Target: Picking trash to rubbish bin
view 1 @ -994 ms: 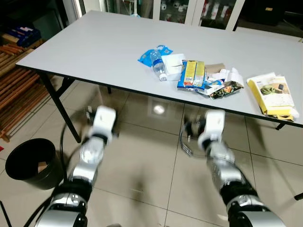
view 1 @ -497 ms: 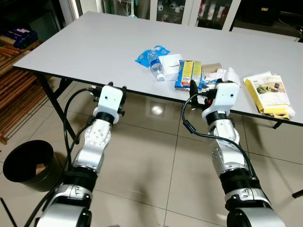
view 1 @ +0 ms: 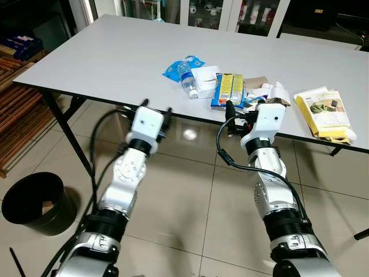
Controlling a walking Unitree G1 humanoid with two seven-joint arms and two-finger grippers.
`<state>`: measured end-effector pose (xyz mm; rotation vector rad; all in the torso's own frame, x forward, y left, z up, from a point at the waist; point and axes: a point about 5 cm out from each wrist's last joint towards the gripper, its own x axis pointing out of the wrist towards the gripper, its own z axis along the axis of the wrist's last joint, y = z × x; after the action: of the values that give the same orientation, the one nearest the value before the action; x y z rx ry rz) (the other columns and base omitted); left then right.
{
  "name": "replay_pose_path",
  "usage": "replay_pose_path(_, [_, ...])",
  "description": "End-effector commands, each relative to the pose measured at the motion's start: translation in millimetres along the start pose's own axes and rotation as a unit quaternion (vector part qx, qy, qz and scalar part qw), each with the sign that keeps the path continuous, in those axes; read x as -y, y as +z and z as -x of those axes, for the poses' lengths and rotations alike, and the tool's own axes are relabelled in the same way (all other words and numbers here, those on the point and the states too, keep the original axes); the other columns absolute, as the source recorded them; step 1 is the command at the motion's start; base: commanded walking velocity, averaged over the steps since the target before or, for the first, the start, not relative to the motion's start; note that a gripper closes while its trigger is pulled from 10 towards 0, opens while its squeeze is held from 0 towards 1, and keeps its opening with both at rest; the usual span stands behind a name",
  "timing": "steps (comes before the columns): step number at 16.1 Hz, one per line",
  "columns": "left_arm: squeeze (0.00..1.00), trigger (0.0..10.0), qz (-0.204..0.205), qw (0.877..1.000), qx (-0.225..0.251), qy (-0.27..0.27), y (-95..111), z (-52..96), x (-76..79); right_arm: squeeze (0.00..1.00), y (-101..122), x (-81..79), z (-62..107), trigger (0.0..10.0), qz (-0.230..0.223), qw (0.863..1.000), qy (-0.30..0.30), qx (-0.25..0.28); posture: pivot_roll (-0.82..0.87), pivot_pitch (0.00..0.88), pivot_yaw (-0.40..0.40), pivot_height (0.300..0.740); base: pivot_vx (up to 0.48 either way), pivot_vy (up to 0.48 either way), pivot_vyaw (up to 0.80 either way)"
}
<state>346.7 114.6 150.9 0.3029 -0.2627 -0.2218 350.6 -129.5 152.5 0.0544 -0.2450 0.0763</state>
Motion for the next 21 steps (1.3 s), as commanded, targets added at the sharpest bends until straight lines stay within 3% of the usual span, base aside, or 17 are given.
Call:
replay_pose_path(1, [1.00, 10.0, -0.003, 1.000, 0.003, -0.008, 3, -1.0, 1.9, 1.00, 3, 0.6, -0.5, 10.0, 0.000, 1.000, -0.003, 0.004, 0.01, 0.036, -0.052, 0.740, 0.000, 0.000, 0.00])
replay_pose_path(10, [1.00, 10.0, 0.003, 0.999, -0.009, -0.035, 3, 1.0, 7.8, 1.00, 0, -1.0, 1.4, 10.0, 0.002, 1.000, 0.001, -0.007, 0.01, 0.030, -0.057, 0.740, 0.000, 0.000, 0.00])
replay_pose_path(11, [0.19, 10.0, -0.003, 0.999, -0.012, -0.033, 3, 0.7, 7.8, 1.00, -1, 0.4, 1.1, 10.0, 0.005, 1.000, -0.007, -0.015, 0.01, 0.027, -0.057, 0.740, 0.000, 0.000, 0.00])
replay_pose_path(12, [0.00, 10.0, -0.007, 0.999, -0.017, -0.031, 2, 0.6, 8.0, 0.00, -4, 3.2, 0.8, 10.0, 0.004, 0.999, -0.019, -0.025, 0.01, 0.024, -0.057, 0.740, 0.000, 0.000, 0.00])
replay_pose_path(18, [0.00, 10.0, 0.026, 0.999, -0.022, -0.028, 0, 2.1, 8.3, 0.00, -10, 9.5, 0.5, 10.0, 0.004, 0.998, -0.040, -0.048, 0.01, 0.002, -0.061, 0.740, 0.000, 0.000, 0.00])
replay_pose_path(21, [0.00, 10.0, 0.028, 0.999, -0.023, -0.030, -1, 3.4, 7.6, 0.00, -8, 25.9, 0.3, 10.0, 0.012, 0.997, -0.067, -0.047, 0.01, 0.000, -0.057, 0.740, 0.000, 0.000, 0.00])
